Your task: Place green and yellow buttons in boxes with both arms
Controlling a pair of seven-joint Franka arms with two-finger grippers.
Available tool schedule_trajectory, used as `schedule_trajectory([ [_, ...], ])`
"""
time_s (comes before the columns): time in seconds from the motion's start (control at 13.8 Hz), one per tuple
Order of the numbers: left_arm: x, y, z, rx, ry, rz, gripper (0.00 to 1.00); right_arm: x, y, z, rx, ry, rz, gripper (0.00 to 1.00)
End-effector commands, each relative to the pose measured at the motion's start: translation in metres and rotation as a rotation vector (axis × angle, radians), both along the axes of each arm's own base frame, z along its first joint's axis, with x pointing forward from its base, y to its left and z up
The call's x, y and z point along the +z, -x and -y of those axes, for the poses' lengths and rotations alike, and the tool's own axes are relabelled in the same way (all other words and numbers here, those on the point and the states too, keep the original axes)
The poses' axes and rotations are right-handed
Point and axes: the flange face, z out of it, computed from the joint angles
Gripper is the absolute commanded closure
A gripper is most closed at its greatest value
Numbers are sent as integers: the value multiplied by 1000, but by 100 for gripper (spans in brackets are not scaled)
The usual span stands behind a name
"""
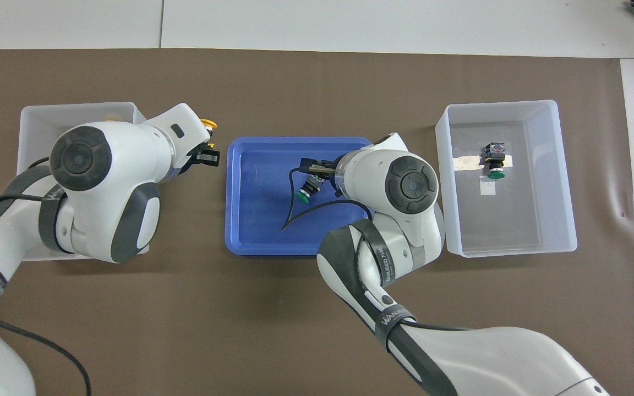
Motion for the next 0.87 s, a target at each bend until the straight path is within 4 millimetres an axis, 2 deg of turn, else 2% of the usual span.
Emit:
schedule_trajectory([
  [0.0,10,-13,-55,28,-23,22,100,-28,-7,-22,-14,-8,-2,0],
  [0.14,12,-25,-111,98,-31,37,100,-35,-7,-25,-17,-11,1,0],
  [0.29,13,-32,-151,68,-61,79,100,-50,-5,-33,-36,-19,13,1],
  [0.36,11,-33,-169,71,-72,78,100,-54,-4,-34,-33,-16,11,10],
  [0.51,7,-32,-211,64,-97,75,100,-55,-2,-36,-28,-10,1,87],
  [0.58,0,-34,-225,56,-108,79,100,-55,-1,-36,-28,-6,-9,100],
  [0.65,-9,-37,-240,66,-116,89,100,-54,-1,-35,-24,5,-30,100],
  [0.79,-28,-40,-250,82,-118,87,100,-28,-6,-28,-21,14,-57,100],
])
